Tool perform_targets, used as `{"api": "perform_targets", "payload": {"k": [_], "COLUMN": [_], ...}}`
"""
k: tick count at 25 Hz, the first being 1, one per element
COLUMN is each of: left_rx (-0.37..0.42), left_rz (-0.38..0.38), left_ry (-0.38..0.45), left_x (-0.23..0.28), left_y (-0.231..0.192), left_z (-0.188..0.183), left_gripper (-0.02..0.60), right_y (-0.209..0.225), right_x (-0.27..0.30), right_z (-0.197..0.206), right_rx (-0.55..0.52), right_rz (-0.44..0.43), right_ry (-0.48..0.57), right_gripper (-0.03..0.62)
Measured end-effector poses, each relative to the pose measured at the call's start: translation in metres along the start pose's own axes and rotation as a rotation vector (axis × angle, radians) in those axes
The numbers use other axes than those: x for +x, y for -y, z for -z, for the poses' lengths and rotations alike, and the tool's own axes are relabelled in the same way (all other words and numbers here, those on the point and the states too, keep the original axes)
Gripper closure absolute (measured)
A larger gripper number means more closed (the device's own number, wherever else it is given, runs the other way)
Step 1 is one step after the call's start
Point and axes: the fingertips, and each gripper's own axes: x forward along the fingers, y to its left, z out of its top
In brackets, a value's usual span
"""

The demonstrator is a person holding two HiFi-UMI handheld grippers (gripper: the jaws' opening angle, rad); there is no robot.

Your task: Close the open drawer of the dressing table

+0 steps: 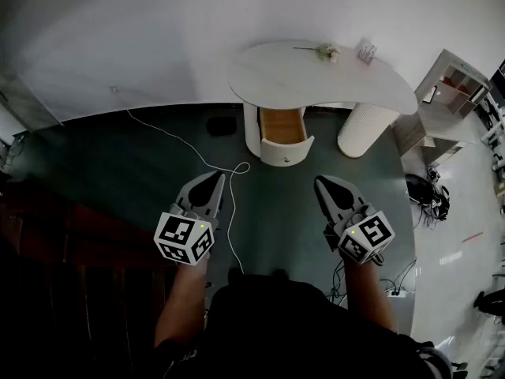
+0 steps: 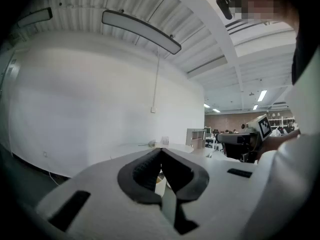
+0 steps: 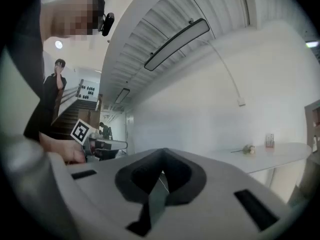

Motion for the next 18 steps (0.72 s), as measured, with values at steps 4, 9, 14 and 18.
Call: {"api": "perform_targets", "payload": {"k": [4, 9, 14, 18], "left_rx": [0.008, 0.04, 0.031, 0.0], "left_rz": [-0.01, -0.017, -0.014, 0.003], "left_ry": [-0.014, -0.018, -0.026, -0.073], "left_x": [0.0, 0.008, 0.013, 0.02], "left_y": [0.001, 0.011, 0.037, 0.067], "left_z": [0.003, -0.001, 0.004, 0.032], "left_gripper": [0.574, 0.574, 0.574, 0.574], "right_y": [0.005, 0.018, 0.032, 0.049], "right_x": [-0.004, -0.017, -0.043, -0.073], "right_z": [0.0, -0.001, -0.002, 0.006], "right_rx": [-0.01, -0.021, -0.006, 0.046], "right_rz": [0.01, 0.032, 0.036, 0.044], "right_ry": [0.003, 0.015, 0.03, 0.04], "right_gripper": [0.591, 0.591, 0.591, 0.589]}}
